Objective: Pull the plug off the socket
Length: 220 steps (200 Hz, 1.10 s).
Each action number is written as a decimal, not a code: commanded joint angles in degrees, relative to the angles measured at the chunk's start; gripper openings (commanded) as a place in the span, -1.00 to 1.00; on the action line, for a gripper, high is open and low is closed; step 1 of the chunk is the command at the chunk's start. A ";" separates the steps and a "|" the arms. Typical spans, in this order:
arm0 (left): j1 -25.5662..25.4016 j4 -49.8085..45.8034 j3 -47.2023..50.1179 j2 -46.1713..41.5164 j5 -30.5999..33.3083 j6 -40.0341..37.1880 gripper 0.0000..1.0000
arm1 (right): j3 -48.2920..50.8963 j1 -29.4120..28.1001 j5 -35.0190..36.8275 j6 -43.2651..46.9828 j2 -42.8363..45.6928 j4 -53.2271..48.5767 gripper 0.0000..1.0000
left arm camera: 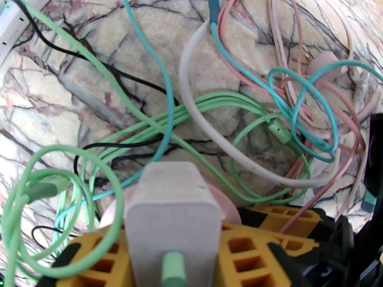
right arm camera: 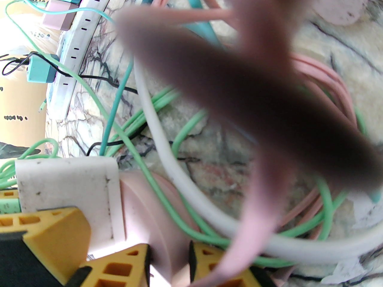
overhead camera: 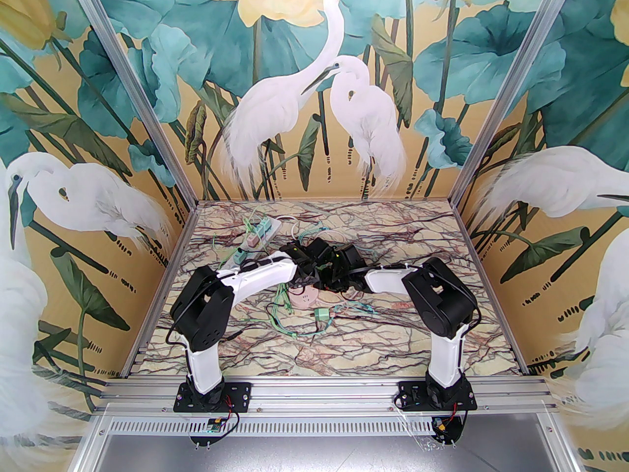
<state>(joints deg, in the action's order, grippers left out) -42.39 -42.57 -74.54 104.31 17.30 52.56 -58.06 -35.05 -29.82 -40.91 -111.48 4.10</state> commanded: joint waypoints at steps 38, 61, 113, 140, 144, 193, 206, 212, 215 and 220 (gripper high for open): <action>1.55 6.29 5.75 -8.12 -8.22 1.59 -0.53 | 1.56 -1.41 8.91 1.05 -6.05 -9.78 -0.44; 0.25 3.29 2.30 -4.91 -6.65 1.01 -0.53 | 1.13 -1.94 9.50 1.42 -6.12 -10.34 -0.46; -4.35 -8.22 -10.40 6.20 -0.51 -2.11 -0.54 | 0.32 -2.77 10.06 1.70 -7.04 -11.13 -0.49; -4.70 -8.29 -10.58 7.24 -0.43 -2.37 -0.56 | 0.17 -2.75 10.14 1.79 -7.17 -11.22 -0.49; -4.78 -8.44 -10.65 7.22 -0.20 -2.45 -0.55 | 0.14 -2.75 10.14 1.79 -7.17 -11.34 -0.49; -1.78 -1.46 -3.44 -0.02 -5.41 -0.82 -0.56 | 0.23 -2.78 9.78 1.63 -7.35 -11.00 -0.49; -0.02 2.00 0.40 -2.52 -8.60 0.06 -0.56 | 0.23 -2.78 9.70 1.63 -7.35 -11.02 -0.49; 0.83 3.60 1.91 -3.55 -9.85 0.27 -0.56 | 0.23 -2.75 9.74 1.70 -7.35 -10.98 -0.49; 1.14 4.02 2.50 -3.97 -10.26 0.44 -0.55 | 0.23 -2.76 9.70 1.66 -7.35 -10.98 -0.49; 1.53 4.59 3.39 -4.53 -10.59 0.75 -0.55 | 0.23 -2.75 9.63 1.62 -7.35 -10.92 -0.49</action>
<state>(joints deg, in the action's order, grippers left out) -41.67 -45.43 -75.22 104.47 17.58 52.05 -60.40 -36.80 -28.49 -40.62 -112.49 2.26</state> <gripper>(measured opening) 0.349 0.257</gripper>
